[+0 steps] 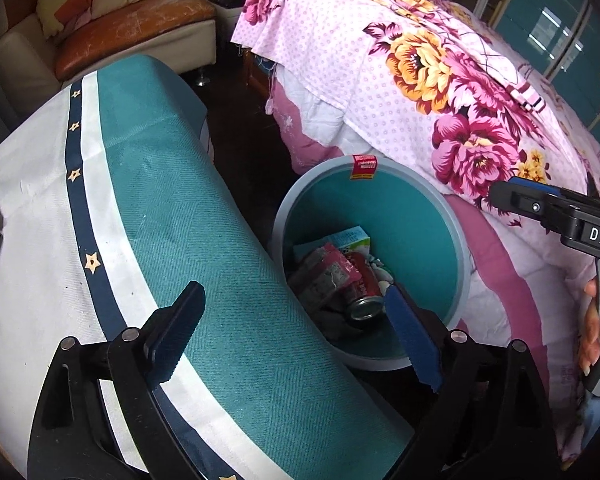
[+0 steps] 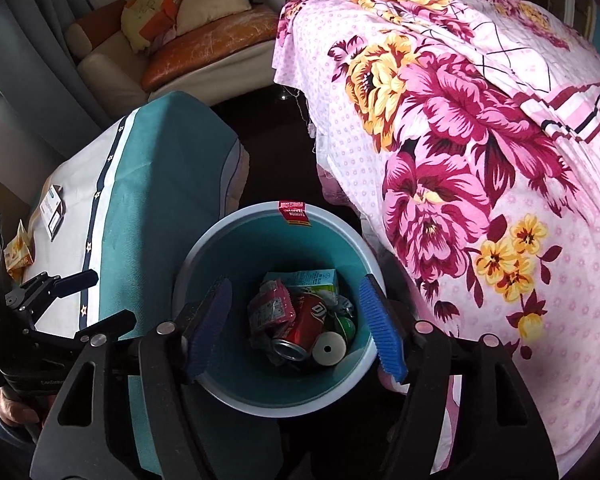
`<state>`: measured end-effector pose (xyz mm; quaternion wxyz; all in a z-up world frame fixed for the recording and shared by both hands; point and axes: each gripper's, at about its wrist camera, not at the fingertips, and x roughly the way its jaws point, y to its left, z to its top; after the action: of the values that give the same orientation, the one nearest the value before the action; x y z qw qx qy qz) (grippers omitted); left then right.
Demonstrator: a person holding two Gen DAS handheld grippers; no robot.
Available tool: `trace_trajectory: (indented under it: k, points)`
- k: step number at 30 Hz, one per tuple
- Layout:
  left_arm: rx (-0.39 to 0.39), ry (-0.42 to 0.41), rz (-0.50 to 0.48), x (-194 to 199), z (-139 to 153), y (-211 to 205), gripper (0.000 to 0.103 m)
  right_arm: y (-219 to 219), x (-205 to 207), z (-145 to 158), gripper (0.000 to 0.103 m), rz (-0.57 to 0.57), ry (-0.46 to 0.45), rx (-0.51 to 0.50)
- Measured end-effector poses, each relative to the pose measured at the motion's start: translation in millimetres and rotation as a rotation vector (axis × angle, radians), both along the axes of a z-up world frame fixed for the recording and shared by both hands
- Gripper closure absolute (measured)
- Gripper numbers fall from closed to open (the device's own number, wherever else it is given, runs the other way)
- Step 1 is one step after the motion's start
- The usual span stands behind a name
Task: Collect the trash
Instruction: 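Open the left tool to drop the wrapper while the right opens to drop the cup, then move both tools back to the orange cake wrapper and white medicine box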
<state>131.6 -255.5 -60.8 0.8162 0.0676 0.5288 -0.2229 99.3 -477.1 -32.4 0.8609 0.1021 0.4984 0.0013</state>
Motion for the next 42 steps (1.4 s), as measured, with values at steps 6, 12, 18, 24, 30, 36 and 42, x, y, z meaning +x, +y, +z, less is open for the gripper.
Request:
trace_trajectory:
  k: [6, 12, 18, 24, 30, 36, 42]
  points:
    - [-0.02, 0.002, 0.026, -0.6, 0.3, 16.8, 0.011, 14.9, 2.0, 5.6, 0.03, 0.017, 0.015, -0.024]
    - [-0.044, -0.004, 0.071, -1.4, 5.4, 42.6, 0.011, 38.9, 5.0, 12.9, 0.029, 0.05, 0.029, -0.053]
    - [-0.073, -0.006, 0.14, -1.8, 9.8, 84.1, 0.01, 72.6, 9.2, 21.0, 0.024, 0.097, 0.038, -0.091]
    - [-0.093, -0.013, 0.223, -4.6, 13.4, 139.5, 0.01, 119.9, 19.5, 25.1, 0.024, 0.165, 0.055, -0.128]
    - [-0.095, -0.038, 0.335, -5.4, 20.5, 213.8, 0.01, 183.0, 36.0, 25.4, 0.024, 0.253, 0.076, -0.156]
    - [-0.084, -0.065, 0.456, -9.3, 26.0, 298.6, 0.009, 252.7, 53.8, 22.8, 0.024, 0.351, 0.095, -0.183]
    - [-0.065, -0.088, 0.573, -18.0, 28.4, 382.0, 0.009, 323.0, 72.9, 18.9, 0.024, 0.461, 0.109, -0.226]
